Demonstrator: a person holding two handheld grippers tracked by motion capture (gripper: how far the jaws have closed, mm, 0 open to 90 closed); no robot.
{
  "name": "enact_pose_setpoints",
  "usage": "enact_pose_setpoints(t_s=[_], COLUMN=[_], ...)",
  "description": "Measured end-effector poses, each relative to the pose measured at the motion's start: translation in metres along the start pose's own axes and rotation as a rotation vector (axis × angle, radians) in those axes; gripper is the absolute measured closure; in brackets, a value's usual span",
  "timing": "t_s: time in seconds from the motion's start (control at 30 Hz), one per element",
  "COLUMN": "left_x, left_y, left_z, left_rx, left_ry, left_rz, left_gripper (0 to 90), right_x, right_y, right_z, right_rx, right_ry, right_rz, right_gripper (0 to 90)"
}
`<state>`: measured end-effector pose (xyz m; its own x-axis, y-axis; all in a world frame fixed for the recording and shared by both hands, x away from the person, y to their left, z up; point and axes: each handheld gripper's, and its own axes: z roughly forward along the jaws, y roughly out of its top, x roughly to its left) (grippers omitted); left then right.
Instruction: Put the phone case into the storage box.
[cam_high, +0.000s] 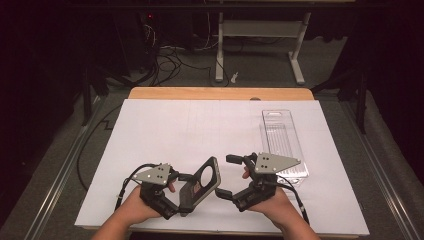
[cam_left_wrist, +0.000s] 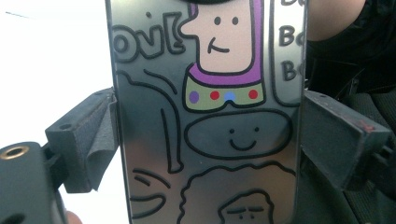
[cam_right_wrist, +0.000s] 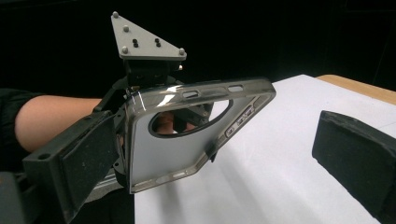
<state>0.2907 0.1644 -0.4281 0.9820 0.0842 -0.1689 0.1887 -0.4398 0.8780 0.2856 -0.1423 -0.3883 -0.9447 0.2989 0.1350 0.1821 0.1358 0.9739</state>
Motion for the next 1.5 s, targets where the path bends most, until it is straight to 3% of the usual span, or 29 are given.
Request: enact_pose_setpoints(t_s=[0.33, 1.23, 1.5], left_x=[-0.0012, -0.0029, -0.0032], left_y=[0.0012, 0.0025, 0.0025], left_z=[0.0007, 0.0024, 0.0046], left_rx=[-0.012, -0.011, -0.006], left_ry=[-0.021, -0.029, -0.055], left_rz=[0.003, 0.014, 0.017], left_gripper=[12.7, 12.7, 12.7], right_x=[0.0004, 0.0022, 0.0017], right_y=[0.0, 0.0013, 0.0], right_z=[0.0003, 0.0014, 0.0042], right_rx=[-0.008, -0.021, -0.02], right_ry=[0.013, 0.043, 0.064], right_rz=[0.001, 0.005, 0.007], right_gripper=[0.3, 0.3, 0.2])
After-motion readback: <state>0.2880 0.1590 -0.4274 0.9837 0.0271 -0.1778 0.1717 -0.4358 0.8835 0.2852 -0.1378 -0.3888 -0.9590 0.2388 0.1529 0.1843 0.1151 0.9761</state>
